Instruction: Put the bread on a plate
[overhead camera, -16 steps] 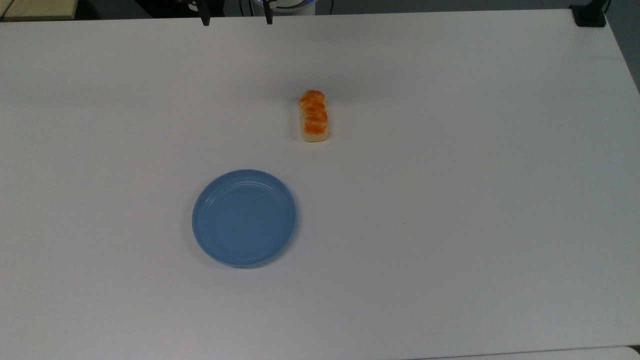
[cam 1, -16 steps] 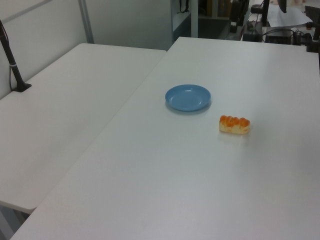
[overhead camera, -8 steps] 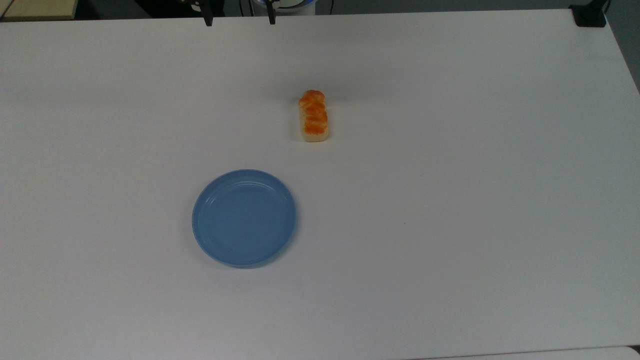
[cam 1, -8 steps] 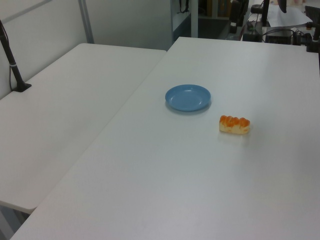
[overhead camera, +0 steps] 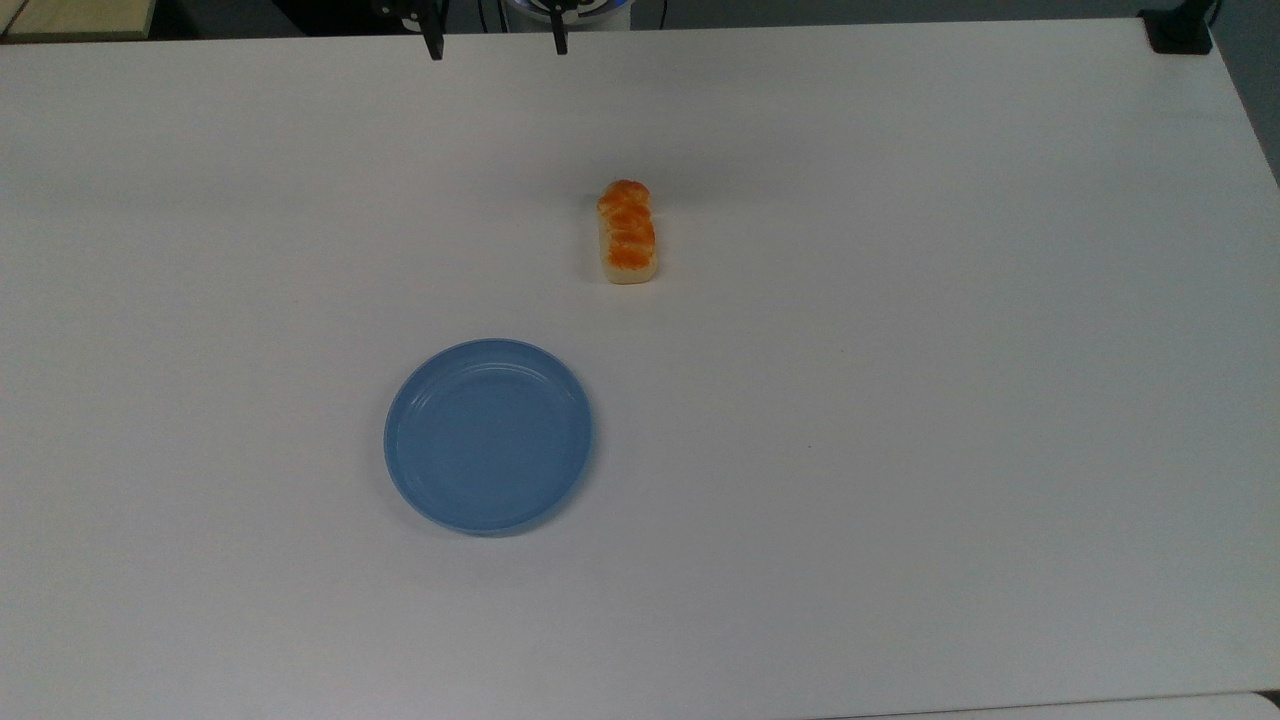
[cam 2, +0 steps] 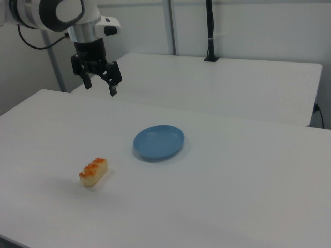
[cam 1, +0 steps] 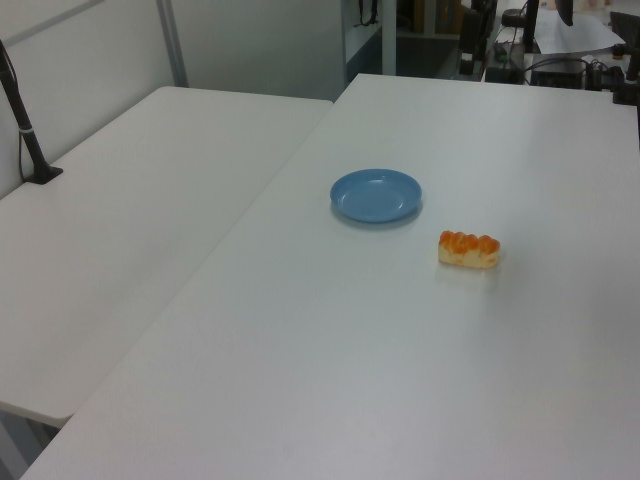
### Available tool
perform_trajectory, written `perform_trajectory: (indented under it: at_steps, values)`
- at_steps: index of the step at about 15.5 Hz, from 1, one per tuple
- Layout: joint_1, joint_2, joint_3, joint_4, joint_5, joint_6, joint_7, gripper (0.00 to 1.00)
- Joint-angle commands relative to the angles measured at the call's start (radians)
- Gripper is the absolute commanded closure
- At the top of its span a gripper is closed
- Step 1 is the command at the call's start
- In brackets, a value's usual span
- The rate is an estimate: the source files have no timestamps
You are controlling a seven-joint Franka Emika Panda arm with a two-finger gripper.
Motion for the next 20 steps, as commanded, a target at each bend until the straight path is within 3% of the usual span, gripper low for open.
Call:
perform_trajectory:
  at_steps: [1,17,20]
  values:
    - [0.011,-0.026,0.001,-0.038,-0.005,0.014,-0.01,0.0]
    - [-0.003,-0.031,0.027,-0.084,-0.031,0.017,-0.014,0.0]
    - [-0.006,-0.043,0.027,-0.108,-0.031,0.009,-0.095,0.0]
